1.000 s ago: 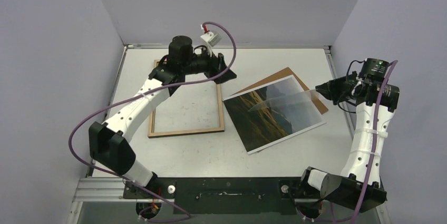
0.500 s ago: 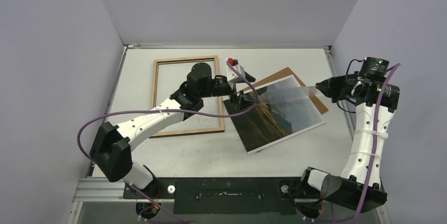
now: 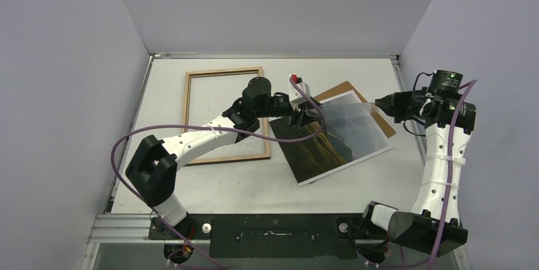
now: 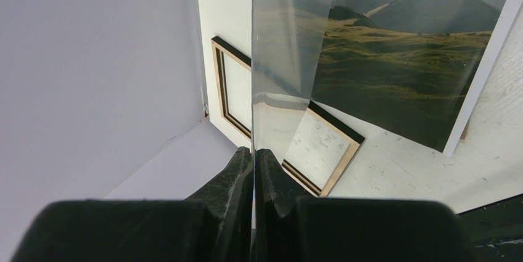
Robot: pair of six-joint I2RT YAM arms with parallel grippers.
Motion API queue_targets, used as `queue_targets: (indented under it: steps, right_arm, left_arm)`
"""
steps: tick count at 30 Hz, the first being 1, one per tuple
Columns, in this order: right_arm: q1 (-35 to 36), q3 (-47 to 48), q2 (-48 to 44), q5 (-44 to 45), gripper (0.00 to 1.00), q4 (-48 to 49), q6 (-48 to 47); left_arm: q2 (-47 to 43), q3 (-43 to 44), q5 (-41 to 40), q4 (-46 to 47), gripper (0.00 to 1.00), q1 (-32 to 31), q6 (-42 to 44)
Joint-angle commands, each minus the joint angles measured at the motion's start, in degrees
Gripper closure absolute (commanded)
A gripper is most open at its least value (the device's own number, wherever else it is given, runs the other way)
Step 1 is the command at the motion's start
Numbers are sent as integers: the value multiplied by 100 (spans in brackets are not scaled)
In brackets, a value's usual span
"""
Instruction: Put the photo into the frame
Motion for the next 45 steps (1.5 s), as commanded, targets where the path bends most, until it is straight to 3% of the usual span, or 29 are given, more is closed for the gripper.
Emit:
queue_targets:
  steps: [1,4,7,9,11,13,15,17,20,26,29,33,36,40,45]
  right_arm:
    - [33,-121,-219,-241,100,219,286]
    - [57,-171,-267,-277,100,276,403]
    - [60,-182,-305,-278,100,224,409]
    - [60,-219,-334,-282,100,207,429]
    - [60,-266,-373,-288,100,221,444]
    - [60,-311,-397,-319,88,254,448]
    - [60,-283,-388,-411,55,310,406]
    - [60,-174,-377,-438,40,295,319]
    - [60,-34,-430,-422,25,432,258]
    - [60,456,-339,-378,9,733,-454]
    - [60,566,-324,-710,6,1700,-685]
    - [232,791,-144,-1683,6,3710,-949]
    - [548,1674,289,-1684,5,3343,-2233]
    - [1192,1957,563,-1785,4,3860,-3047]
    - [2324,2557,878,-1881,4,3393,-5138]
  left_arm:
    - [89,438,161,169,65,-30,216]
    - [173,520,159,94,70,-28,346]
    - [251,609,179,17,82,-29,412]
    - [270,625,178,-8,96,-34,447]
    - [264,585,159,26,100,-29,452]
    - [225,529,20,129,100,-22,405]
    - [178,524,-151,255,100,9,257]
    - [138,564,-287,371,100,72,52]
    - [156,689,-302,376,100,165,-134]
    - [155,912,-115,281,100,390,-568]
    - [130,1052,-81,264,100,584,-905]
    - [21,1249,-40,68,100,869,-1193]
    - [-131,1453,-205,-356,100,1003,-1227]
    - [-361,2062,-386,-1631,100,1102,-903]
    - [-853,2020,-300,-2022,100,1306,-818]
